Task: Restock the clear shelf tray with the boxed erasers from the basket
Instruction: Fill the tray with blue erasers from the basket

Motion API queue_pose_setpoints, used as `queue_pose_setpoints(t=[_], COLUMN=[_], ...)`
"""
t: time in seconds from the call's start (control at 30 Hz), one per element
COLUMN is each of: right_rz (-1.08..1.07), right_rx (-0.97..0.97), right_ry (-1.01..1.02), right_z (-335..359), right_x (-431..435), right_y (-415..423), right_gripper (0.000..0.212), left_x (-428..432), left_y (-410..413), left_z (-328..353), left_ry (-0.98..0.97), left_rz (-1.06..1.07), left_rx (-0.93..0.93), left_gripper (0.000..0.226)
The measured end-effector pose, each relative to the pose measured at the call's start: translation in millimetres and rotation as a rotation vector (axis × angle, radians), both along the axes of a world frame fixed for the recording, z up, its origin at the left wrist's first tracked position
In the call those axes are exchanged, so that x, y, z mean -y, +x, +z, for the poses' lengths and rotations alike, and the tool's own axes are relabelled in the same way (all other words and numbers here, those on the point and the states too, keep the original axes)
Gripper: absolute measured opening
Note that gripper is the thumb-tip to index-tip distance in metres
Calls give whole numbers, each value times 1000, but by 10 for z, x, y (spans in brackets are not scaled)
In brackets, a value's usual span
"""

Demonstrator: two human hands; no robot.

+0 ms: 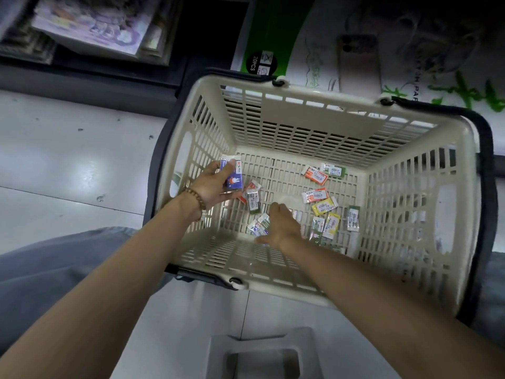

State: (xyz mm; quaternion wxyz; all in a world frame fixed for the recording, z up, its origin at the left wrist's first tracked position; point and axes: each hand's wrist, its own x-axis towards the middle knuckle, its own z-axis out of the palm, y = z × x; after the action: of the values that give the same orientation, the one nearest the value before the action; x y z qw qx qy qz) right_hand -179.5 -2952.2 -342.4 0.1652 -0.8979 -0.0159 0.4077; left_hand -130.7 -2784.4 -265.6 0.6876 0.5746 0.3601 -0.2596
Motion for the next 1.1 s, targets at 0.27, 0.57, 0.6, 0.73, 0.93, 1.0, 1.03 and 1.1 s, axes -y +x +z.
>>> queue_pose_setpoints(t=[0.27,0.57,0.6,0.73,0.93,1.0,1.03,1.1], right_rz=[-286,-367,-344,-491,-801,-727,-677,-575], right_rx=[273,151,156,42,8,120,171,251], right_ry=[68,45,34,156,692,754,756,730], right_z=[-33,-80,-62,104,1152,1659,1893,2313], right_x=[200,344,357,461,598,628,633,613], right_y=[146,275,278,329,550,646,679,697], right_gripper=[62,48,46,23,23,25,24,24], left_x=[28,73,84,134,348,459,522,657], left_y=[36,-1,-2,10,62,103,117,140], left_z=[0,19,33,152,585,815,940,1200], left_ry=[-40,-71,-76,-138,-98,-93,-106,-170], left_rz=[61,-4,2,21,-27,-49,-64,-100], left_rx=[7,-8,-13,-3,102,154,177,226], left_gripper=[12,27,28,30,34,47,52,50])
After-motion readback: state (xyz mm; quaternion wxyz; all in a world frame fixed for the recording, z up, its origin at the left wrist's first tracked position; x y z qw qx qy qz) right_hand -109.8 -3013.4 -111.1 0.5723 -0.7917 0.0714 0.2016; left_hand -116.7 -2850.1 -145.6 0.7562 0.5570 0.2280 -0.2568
